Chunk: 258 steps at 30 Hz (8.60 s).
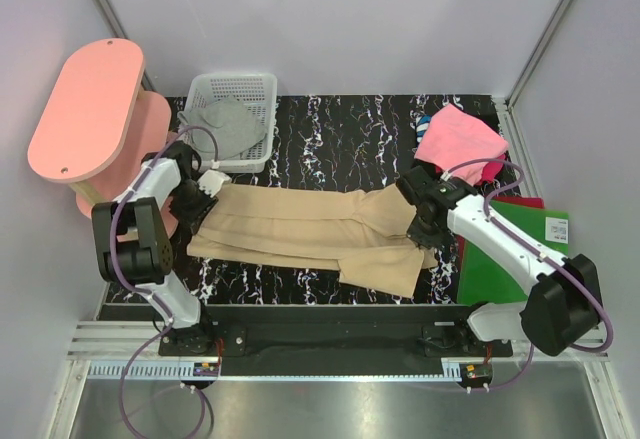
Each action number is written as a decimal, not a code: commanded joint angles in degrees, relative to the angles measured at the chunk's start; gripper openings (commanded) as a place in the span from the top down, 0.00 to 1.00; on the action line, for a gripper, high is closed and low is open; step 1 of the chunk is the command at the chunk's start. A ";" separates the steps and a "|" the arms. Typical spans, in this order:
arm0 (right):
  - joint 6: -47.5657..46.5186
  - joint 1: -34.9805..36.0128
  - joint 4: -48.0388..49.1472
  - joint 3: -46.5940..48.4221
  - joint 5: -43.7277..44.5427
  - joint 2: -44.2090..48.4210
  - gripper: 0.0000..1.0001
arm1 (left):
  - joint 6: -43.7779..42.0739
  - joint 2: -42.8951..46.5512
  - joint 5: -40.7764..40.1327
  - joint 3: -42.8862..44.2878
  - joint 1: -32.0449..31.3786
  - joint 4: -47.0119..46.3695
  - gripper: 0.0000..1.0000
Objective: Fold and stack the t-shirts
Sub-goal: Fold the other side of the tshirt into a rectangle
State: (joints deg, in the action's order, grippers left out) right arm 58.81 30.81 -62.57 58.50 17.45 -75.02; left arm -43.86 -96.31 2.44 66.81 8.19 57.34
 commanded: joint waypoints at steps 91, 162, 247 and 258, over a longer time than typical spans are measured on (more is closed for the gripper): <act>-12.05 -6.55 13.61 8.20 -5.85 -24.55 0.53 | 20.65 -15.93 1.52 17.47 -46.07 -8.74 0.66; -1.24 3.82 20.82 -15.52 -5.32 -3.29 1.00 | 16.43 2.97 1.17 -5.28 -30.51 -15.07 0.67; 8.51 0.66 8.69 -4.36 -2.16 -13.65 0.45 | 8.70 2.80 -2.88 -12.31 -12.32 -18.14 0.68; 9.14 0.57 4.29 -1.47 2.15 -20.32 0.47 | 6.94 2.18 -2.79 -13.10 -11.44 -19.11 0.69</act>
State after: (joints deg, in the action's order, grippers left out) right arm 66.94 31.05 -55.83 54.33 15.64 -92.20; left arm -35.05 -94.08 -0.45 54.30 -4.21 40.84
